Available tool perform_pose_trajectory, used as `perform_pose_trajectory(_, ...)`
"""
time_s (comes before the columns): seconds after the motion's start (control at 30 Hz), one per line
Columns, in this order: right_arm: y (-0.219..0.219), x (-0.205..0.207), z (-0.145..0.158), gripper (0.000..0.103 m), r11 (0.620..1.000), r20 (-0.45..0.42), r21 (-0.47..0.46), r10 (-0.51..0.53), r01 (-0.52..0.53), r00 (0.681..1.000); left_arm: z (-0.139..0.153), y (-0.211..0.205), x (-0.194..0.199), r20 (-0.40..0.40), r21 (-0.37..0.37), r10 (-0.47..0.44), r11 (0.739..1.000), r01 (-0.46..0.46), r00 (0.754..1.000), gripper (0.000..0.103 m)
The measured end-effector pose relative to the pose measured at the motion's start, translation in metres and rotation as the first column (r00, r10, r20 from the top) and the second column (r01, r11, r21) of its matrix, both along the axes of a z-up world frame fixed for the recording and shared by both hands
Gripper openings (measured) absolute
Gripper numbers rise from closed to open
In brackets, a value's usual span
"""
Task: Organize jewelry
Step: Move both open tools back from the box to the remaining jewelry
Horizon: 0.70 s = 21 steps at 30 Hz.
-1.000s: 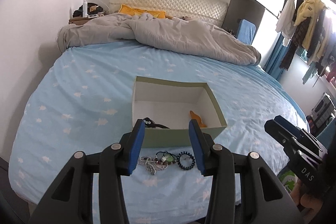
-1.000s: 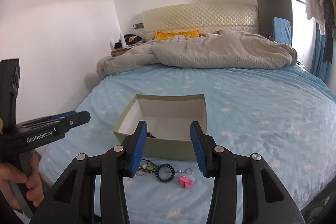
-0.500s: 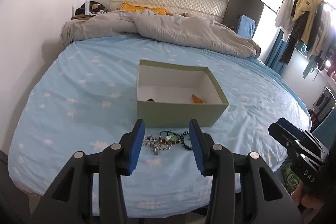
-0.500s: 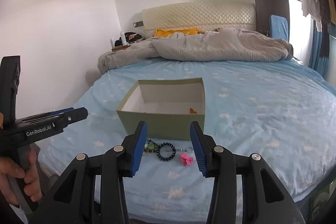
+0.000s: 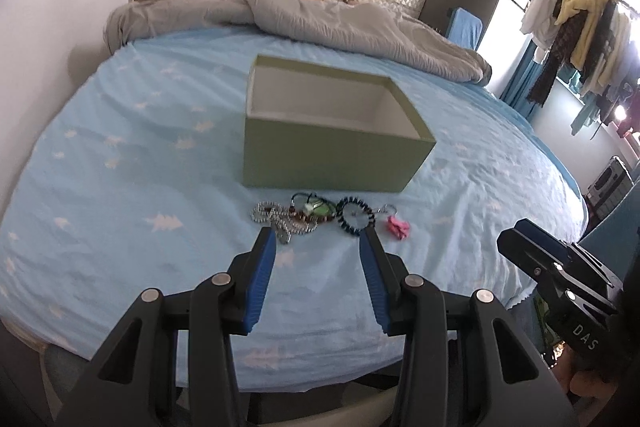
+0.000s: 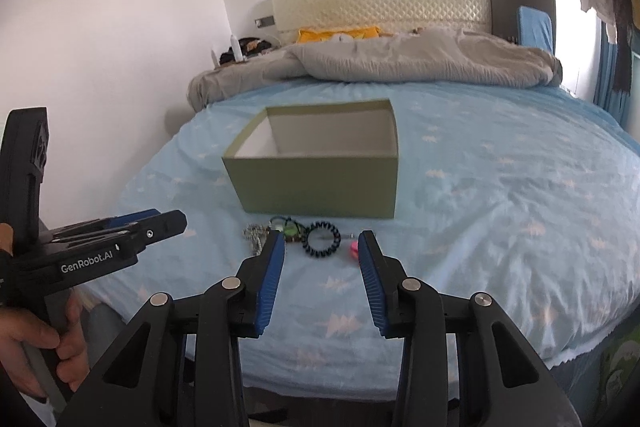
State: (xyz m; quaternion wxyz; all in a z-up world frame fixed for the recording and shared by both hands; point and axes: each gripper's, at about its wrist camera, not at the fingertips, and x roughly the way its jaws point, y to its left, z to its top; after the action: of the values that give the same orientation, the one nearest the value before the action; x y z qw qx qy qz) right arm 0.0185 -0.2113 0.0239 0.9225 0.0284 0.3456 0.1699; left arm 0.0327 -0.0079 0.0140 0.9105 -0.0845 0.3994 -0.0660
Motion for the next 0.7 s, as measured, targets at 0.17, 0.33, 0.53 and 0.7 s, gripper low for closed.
perform_pose_trajectory(0.17,0.002,0.007,-0.018,0.036,1.0,-0.046,-0.017,0.0,-0.001,0.999,-0.018,0.001,0.008,-0.038,-0.011,0.004,1.0,-0.004,0.999,0.042)
perform_pose_trajectory(0.33,0.002,0.018,-0.029,0.036,1.0,-0.073,-0.028,-0.005,0.003,0.997,-0.03,0.004,0.019,-0.058,-0.023,0.008,1.0,-0.009,0.998,0.041)
perform_pose_trajectory(0.53,0.0,0.035,-0.041,0.036,0.999,-0.108,-0.031,-0.021,0.018,0.994,-0.043,0.006,0.036,-0.082,-0.031,0.007,0.999,-0.009,0.997,0.041)
perform_pose_trajectory(0.7,0.001,0.048,-0.052,0.036,0.999,-0.136,-0.04,-0.021,0.016,0.991,-0.054,0.005,0.05,-0.105,-0.035,0.002,0.999,-0.006,0.995,0.041)
